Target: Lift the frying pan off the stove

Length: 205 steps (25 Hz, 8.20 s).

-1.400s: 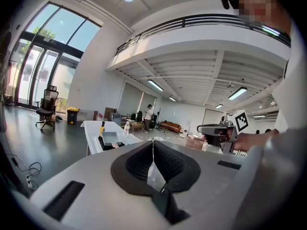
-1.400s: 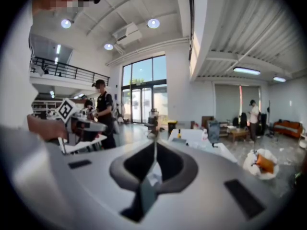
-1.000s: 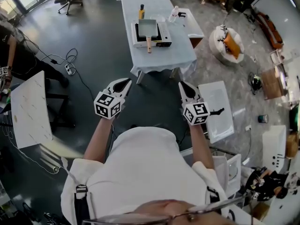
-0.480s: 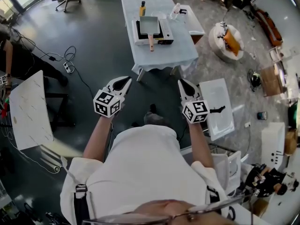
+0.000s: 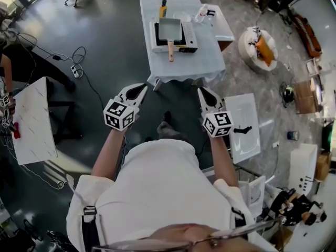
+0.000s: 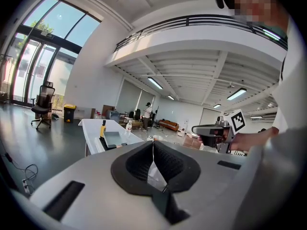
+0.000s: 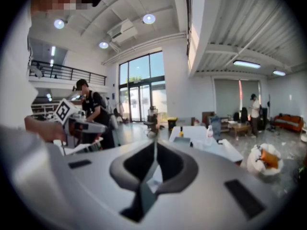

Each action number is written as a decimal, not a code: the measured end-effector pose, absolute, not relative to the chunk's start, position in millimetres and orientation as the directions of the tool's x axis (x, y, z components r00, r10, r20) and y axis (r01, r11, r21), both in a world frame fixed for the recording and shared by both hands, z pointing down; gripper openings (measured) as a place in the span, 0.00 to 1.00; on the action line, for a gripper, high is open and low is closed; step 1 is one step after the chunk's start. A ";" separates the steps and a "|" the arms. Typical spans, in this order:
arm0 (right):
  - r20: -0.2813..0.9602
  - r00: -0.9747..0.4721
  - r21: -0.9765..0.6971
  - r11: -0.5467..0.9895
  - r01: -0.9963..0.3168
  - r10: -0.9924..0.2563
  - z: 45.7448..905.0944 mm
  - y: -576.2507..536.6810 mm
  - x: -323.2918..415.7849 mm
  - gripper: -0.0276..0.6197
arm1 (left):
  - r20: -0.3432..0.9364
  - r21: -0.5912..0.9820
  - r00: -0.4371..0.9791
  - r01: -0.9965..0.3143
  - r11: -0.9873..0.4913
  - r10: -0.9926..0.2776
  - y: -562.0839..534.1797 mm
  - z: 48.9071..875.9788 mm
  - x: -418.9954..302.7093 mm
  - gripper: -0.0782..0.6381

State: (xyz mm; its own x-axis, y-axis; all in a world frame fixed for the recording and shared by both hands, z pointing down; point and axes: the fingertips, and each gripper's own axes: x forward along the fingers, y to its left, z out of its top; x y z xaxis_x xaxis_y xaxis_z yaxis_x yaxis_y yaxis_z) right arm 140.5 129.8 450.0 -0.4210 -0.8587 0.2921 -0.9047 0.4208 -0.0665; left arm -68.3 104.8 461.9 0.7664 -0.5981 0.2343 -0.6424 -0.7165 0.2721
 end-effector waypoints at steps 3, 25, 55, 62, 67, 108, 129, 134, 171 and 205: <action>0.294 -0.436 -0.069 0.436 -0.897 -0.851 454.2 107.3 145.1 0.10 | 0.234 0.273 0.765 -0.644 -0.715 -0.600 85.2 463.1 -60.2 0.15; 0.309 -0.585 -0.119 0.579 -0.806 -0.750 482.9 -48.2 187.2 0.10 | 0.265 0.295 0.689 -0.724 -0.623 -0.675 -46.0 478.4 -1.4 0.15; 0.432 -0.673 -0.290 0.615 -0.734 -0.600 554.2 -140.8 142.3 0.10 | 0.373 0.450 0.740 -0.672 -0.588 -0.560 -131.9 569.2 17.6 0.15; 0.464 -0.688 -0.377 0.578 -0.724 -0.559 592.4 -163.3 125.0 0.10 | 0.403 0.510 0.798 -0.602 -0.614 -0.448 -141.9 610.4 34.1 0.15; 0.507 -0.699 -0.443 0.543 -0.713 -0.504 626.5 -172.1 115.9 0.10 | 0.427 0.570 0.825 -0.564 -0.597 -0.370 -141.9 641.8 46.1 0.19; 0.487 -0.868 -0.844 0.204 -0.496 -0.094 764.7 -201.2 65.7 0.46 | 0.349 0.900 0.931 -0.301 -0.316 0.107 -122.4 751.1 133.2 0.43; 0.317 -0.938 -0.930 0.149 -0.336 -0.137 760.2 -198.6 55.0 0.36 | 0.312 0.912 0.928 -0.232 -0.338 0.206 -113.8 750.4 131.3 0.31; 0.313 -0.933 -0.926 0.163 -0.341 -0.175 754.7 -201.9 56.8 0.35 | 0.320 0.898 0.922 -0.222 -0.379 0.219 -114.2 748.5 131.1 0.31; 0.299 -0.912 -0.906 0.217 -0.364 -0.281 654.9 -141.9 47.2 0.36 | 0.295 0.879 0.922 -0.159 -0.450 0.250 -48.9 655.0 112.8 0.31; 0.267 -0.944 -0.889 0.328 -0.318 -0.192 598.6 10.7 -7.2 0.36 | 0.276 0.849 0.954 -0.184 -0.495 0.119 94.1 605.1 69.6 0.32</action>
